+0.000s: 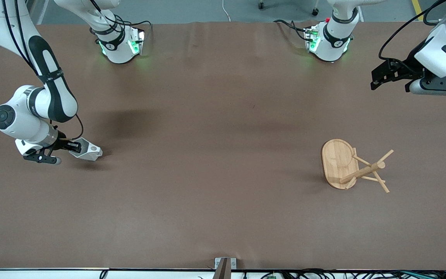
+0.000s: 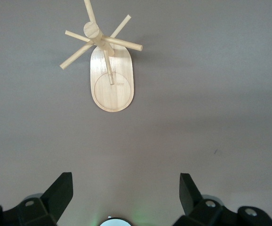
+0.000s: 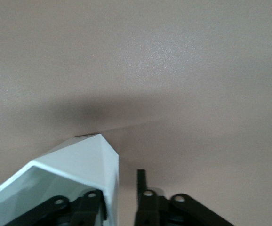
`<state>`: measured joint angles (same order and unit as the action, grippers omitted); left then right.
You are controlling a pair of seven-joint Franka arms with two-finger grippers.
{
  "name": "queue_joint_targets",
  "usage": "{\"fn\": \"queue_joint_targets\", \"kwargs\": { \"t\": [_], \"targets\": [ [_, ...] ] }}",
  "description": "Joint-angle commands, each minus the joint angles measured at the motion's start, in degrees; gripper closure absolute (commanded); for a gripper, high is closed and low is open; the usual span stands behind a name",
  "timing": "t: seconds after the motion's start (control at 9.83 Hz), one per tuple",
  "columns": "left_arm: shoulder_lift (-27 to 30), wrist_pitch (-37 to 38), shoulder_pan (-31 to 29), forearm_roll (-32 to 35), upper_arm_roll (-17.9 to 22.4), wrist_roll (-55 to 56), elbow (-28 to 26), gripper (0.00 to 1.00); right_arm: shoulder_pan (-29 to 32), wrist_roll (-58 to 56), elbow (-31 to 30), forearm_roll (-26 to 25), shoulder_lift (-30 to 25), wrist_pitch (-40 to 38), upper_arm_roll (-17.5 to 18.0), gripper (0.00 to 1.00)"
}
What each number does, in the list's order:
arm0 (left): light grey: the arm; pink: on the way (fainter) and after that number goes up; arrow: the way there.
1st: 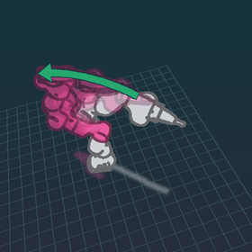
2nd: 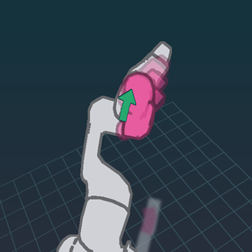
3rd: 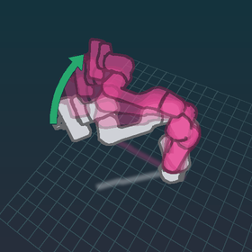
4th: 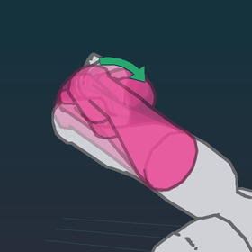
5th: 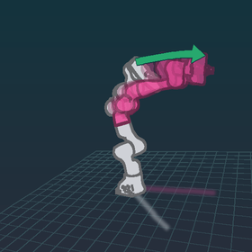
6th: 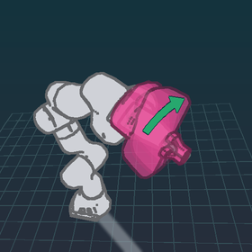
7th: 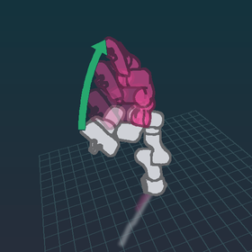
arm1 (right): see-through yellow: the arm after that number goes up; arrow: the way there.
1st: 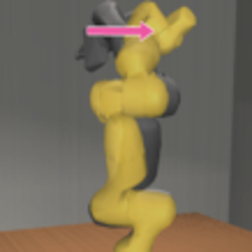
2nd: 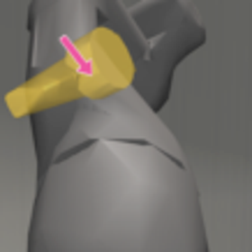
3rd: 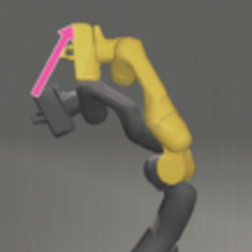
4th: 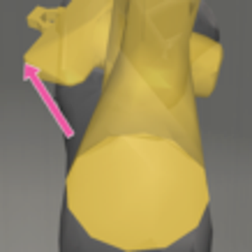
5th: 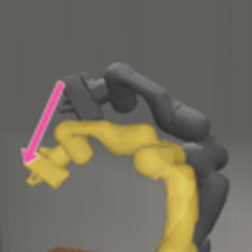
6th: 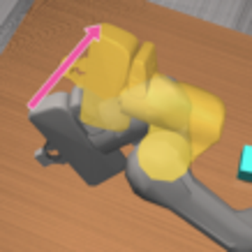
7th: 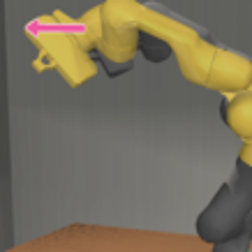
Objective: Hang cup on rack
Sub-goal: 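Lift the white cup with the right gripper while the left gripper approaches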
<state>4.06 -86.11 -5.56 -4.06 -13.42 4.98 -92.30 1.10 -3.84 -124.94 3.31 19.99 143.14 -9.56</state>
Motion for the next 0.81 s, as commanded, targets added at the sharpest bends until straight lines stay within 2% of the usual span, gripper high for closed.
{"fn": "queue_joint_targets", "kwargs": {
  "t": [0.0, 0.1, 0.2, 0.41, 0.51, 0.61, 0.71],
  "targets": [
    [-1.2, 0.6, -0.2, 0.3, -0.3, 0.0, -0.2, 0.00, 0.2, -1.1, 0.6, 0.8, -0.2, -0.7, 0.2, 0.99],
    [-1.2, 0.6, -0.5, 0.3, -0.3, -0.2, -0.2, 0.00, 0.2, -2.0, 2.1, 0.8, -0.3, -3.6, 0.2, 0.99],
    [-1.3, 0.6, -0.6, 0.3, -0.3, -0.3, -0.2, 0.00, 0.4, -3.4, 6.0, 0.8, -0.8, -10.5, 0.2, 0.99],
    [-1.9, 0.3, 0.2, 4.1, -0.4, -0.5, 0.8, 0.00, -0.7, -3.5, 17.0, 0.9, -1.1, -25.5, 0.5, 0.99],
    [-3.3, 0.1, -0.2, 5.0, -0.4, -0.5, 2.5, 0.00, -2.1, -3.4, 23.0, 3.0, -1.1, -32.8, 1.2, 0.99],
    [-3.4, -2.1, -0.3, 5.7, -0.3, -0.5, 2.5, 0.00, -2.9, -3.1, 27.1, 7.8, -1.0, -37.2, 1.3, 0.99],
    [-3.1, -3.4, -0.3, 6.7, -0.5, -0.5, 2.5, 0.00, -3.7, -2.6, 28.4, 12.9, -1.2, -39.3, 1.3, 0.99]
  ]
}}
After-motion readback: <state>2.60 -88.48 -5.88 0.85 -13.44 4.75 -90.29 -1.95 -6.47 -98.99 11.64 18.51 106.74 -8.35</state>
